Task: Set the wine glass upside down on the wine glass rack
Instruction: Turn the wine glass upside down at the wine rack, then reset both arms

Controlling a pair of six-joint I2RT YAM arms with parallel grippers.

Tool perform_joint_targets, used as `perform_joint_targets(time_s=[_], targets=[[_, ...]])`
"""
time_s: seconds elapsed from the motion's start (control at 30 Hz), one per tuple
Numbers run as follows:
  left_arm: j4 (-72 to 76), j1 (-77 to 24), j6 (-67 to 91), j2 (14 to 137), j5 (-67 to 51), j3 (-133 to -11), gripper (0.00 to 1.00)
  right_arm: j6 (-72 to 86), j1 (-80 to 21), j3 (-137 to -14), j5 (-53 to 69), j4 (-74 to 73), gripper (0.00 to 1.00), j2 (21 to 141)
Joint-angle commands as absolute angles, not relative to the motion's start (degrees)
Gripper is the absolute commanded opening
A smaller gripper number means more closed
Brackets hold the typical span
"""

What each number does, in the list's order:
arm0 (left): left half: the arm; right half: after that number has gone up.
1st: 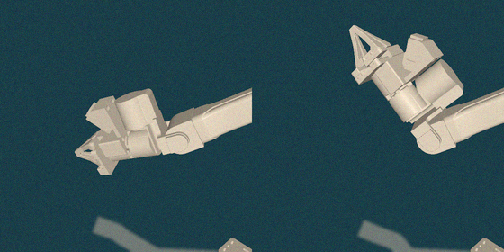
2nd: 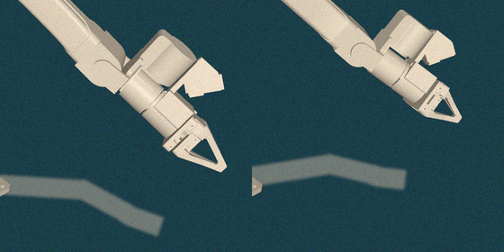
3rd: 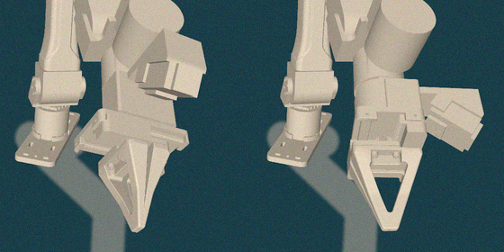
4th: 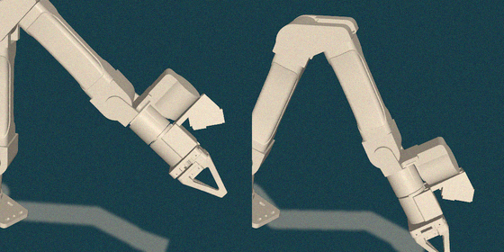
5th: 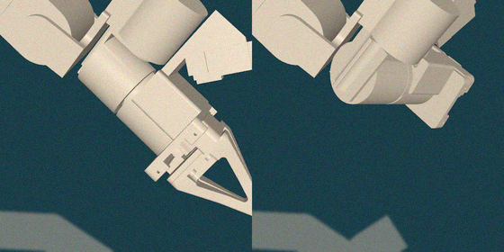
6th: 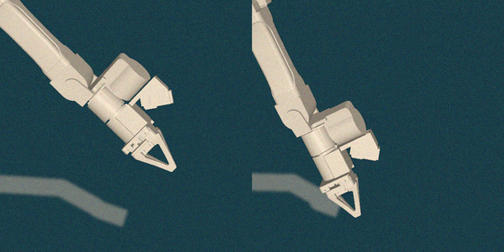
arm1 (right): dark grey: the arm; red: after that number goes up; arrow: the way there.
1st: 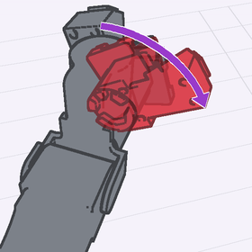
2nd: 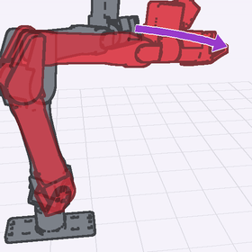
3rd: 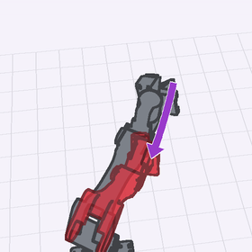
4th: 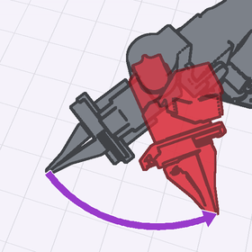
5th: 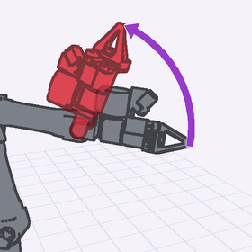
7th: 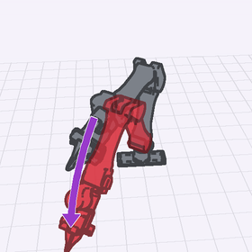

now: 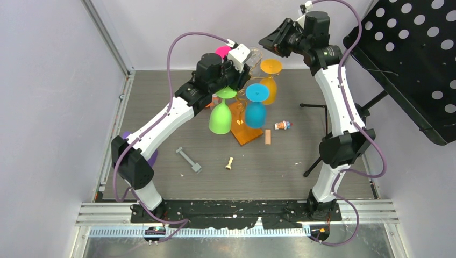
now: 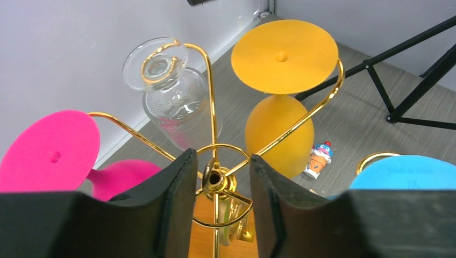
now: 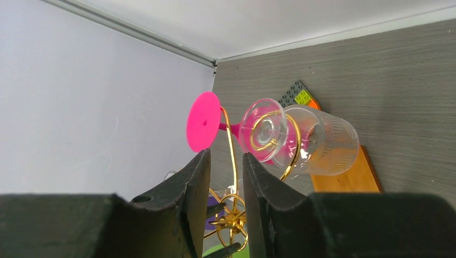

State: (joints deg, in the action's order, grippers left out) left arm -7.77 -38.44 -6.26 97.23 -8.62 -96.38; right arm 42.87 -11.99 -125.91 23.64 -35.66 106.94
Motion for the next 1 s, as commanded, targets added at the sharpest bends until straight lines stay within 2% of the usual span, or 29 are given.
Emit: perform_joint_targets(time_s=[0.0, 0.53, 0.97], targets=[[-11.7, -39.4, -6.6, 98.2, -8.2, -99.8, 0.44, 41.2, -12.2, -127.0, 22.0, -33.2, 0.36, 102.0], [-13.0, -39.4, -5.8, 98.5, 4.2, -104.0, 0.59, 40.5, -12.0, -125.1, 20.8, -30.8, 0.36, 99.8], [-10.4, -39.4, -6.6, 97.1, 9.6, -104.9, 0.68, 40.3, -12.0, -124.0, 21.2, -30.2, 0.36, 99.2]])
